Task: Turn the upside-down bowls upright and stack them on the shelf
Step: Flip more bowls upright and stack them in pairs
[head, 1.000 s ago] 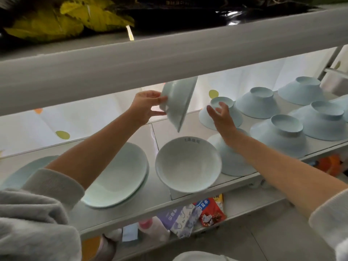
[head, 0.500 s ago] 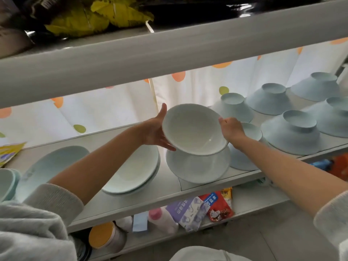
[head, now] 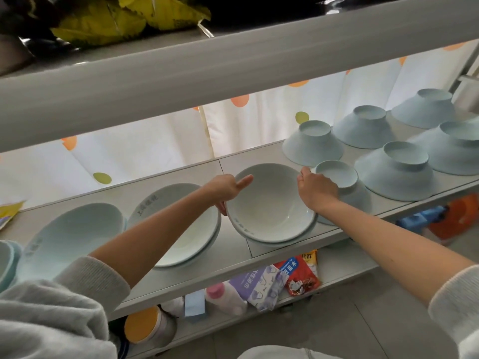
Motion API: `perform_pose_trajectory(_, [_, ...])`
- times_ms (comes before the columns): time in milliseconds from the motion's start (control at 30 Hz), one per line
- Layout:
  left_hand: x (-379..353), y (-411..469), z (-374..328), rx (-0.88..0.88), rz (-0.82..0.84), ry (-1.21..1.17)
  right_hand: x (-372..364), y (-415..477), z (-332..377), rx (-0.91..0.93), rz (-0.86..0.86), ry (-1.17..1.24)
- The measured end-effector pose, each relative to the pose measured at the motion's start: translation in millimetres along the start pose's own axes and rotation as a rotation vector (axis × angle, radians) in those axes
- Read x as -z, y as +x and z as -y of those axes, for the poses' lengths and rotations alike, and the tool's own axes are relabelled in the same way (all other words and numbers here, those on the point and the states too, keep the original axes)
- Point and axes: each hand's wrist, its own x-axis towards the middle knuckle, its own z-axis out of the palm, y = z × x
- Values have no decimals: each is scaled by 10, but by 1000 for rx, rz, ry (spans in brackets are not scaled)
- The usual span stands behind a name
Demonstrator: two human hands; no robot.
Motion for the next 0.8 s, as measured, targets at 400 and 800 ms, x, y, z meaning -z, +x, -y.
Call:
perform_pose_trajectory(400, [-42,163,-228,-160,-418,525,199,67,-338,-13,-80,-11])
perform_pose_trajectory(800, [-1078,323,-1696,-693,-297,471,510,297,-1430,-120,-173,137])
